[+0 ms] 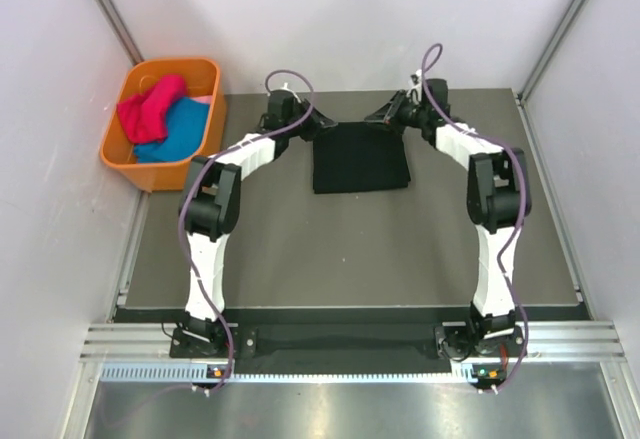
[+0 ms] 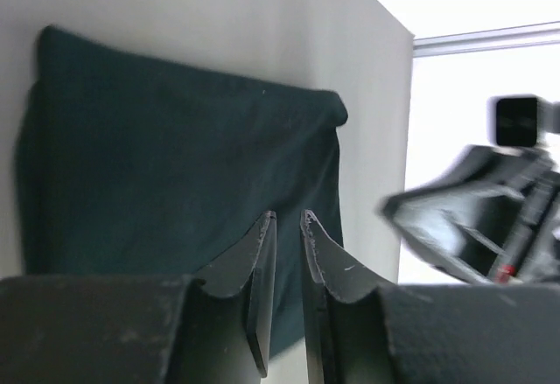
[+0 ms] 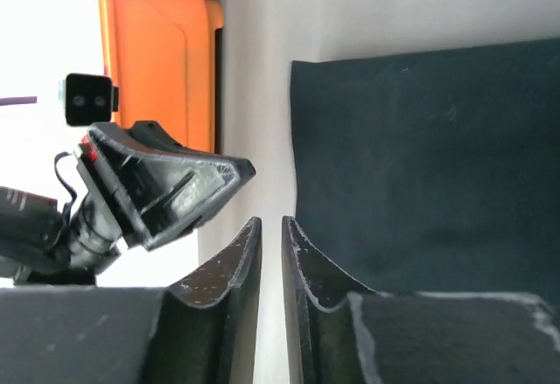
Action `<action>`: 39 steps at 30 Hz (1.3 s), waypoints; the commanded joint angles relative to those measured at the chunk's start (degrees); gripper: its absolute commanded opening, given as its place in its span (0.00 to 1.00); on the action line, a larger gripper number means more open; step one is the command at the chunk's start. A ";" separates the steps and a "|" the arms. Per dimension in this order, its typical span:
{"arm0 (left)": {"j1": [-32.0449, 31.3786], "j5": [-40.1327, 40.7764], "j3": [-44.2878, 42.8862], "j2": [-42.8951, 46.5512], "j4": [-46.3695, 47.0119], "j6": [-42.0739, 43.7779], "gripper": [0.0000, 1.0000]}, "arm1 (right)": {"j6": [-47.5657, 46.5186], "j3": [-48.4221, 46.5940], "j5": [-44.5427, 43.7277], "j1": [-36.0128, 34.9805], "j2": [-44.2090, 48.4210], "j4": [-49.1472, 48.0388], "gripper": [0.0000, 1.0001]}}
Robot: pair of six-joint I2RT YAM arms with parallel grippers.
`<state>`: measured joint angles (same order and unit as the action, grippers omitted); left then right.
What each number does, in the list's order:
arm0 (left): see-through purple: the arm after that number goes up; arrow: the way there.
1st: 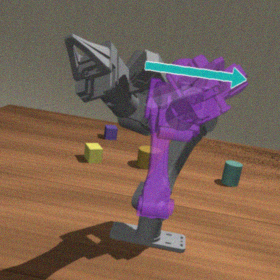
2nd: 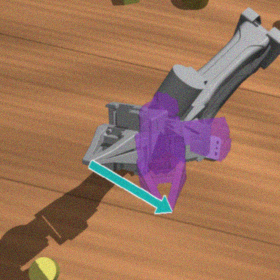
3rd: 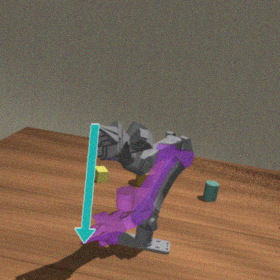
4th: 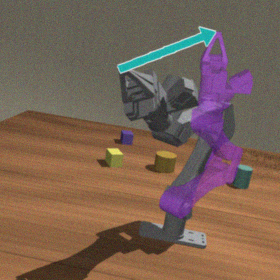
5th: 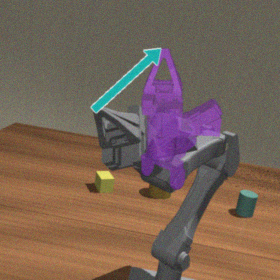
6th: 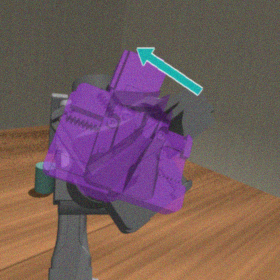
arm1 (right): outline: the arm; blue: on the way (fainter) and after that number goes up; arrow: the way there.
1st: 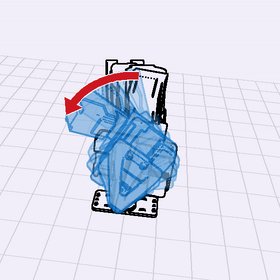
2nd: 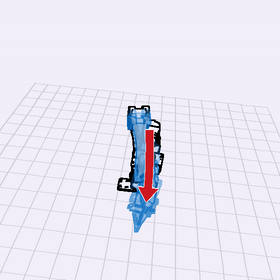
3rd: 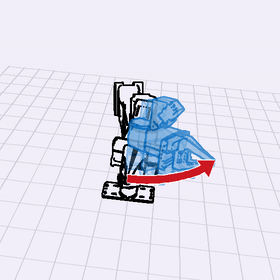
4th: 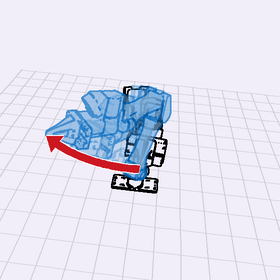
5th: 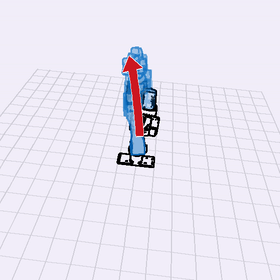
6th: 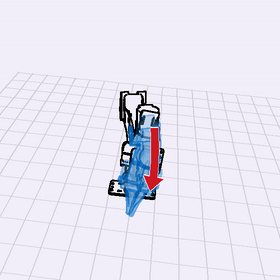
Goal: Fold and stack the t-shirts
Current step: Fold the tshirt
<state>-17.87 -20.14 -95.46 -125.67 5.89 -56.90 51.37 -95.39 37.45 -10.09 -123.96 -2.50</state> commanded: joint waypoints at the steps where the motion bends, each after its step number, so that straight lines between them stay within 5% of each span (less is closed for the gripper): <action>1: 0.20 -0.87 0.02 -4.14 13.43 -2.33 0.22 | 6.01 -2.94 1.83 1.03 -7.24 -12.95 0.14; 10: 1.26 1.85 -9.21 -19.08 15.73 -5.32 0.20 | 7.17 -18.29 -0.10 4.81 -23.59 -12.64 0.15; 20: 4.33 3.18 -21.49 -26.90 4.50 0.99 0.21 | 9.35 -29.67 -3.09 9.65 -34.24 -6.99 0.18; 28: 4.95 1.33 -31.37 -20.60 -11.85 9.26 0.37 | 1.64 -29.50 -0.28 14.47 -25.99 4.85 0.33; 34: 4.07 -2.27 -21.54 -7.07 -18.62 14.62 0.50 | -11.00 -23.64 0.52 16.77 -13.08 21.19 0.64; 39: 3.89 -2.18 -8.00 2.35 -21.79 22.61 0.58 | -18.14 -5.21 3.86 15.01 -0.60 23.16 0.69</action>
<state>-13.61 -20.97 -107.48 -129.21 -12.78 -41.34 41.47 -108.77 38.24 7.38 -133.43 15.59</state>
